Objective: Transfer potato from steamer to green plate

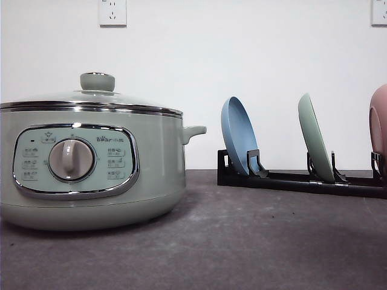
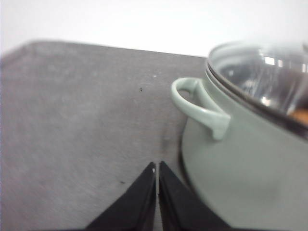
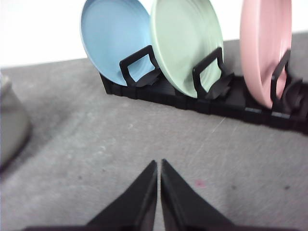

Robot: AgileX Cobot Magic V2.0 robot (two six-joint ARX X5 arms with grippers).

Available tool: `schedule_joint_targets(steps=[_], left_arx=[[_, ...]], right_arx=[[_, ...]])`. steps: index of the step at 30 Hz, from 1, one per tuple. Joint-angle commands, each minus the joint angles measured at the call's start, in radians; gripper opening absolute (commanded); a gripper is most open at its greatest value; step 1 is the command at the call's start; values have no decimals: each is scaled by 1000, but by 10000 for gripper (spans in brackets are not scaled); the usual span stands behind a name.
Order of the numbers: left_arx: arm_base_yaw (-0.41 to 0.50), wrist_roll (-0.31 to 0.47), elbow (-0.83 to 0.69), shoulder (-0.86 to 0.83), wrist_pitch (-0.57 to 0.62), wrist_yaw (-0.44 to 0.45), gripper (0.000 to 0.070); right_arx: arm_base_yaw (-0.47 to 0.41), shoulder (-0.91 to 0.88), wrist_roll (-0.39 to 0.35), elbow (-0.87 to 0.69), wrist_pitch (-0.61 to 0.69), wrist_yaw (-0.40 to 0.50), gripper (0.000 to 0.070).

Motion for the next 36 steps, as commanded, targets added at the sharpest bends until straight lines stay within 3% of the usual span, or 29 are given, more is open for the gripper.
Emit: schedule_joint_targets(steps=[1,6,11,20,29,36], left_arx=[[1,-206,-21,-2,-7,-1,0],[1,-300,-7,-2,-9,-1,0],[1,-346,52,-2,-11,5,1],[1,-348,239,69,-62,72,2],[1,-190,502,267,-167,140,1],[1,-58,709,469,-309,282,1]], right_arx=[[0,-3,72,-4,-6,1,0],[0,-3,129,-1,5,-14,0],[-2,-3,164,42,-1,-5,0],[-2,25,162,197,-4,2,0],[-2,205,94,428,-27,0,0],[-2,418,-28,681,-214,-22,0]])
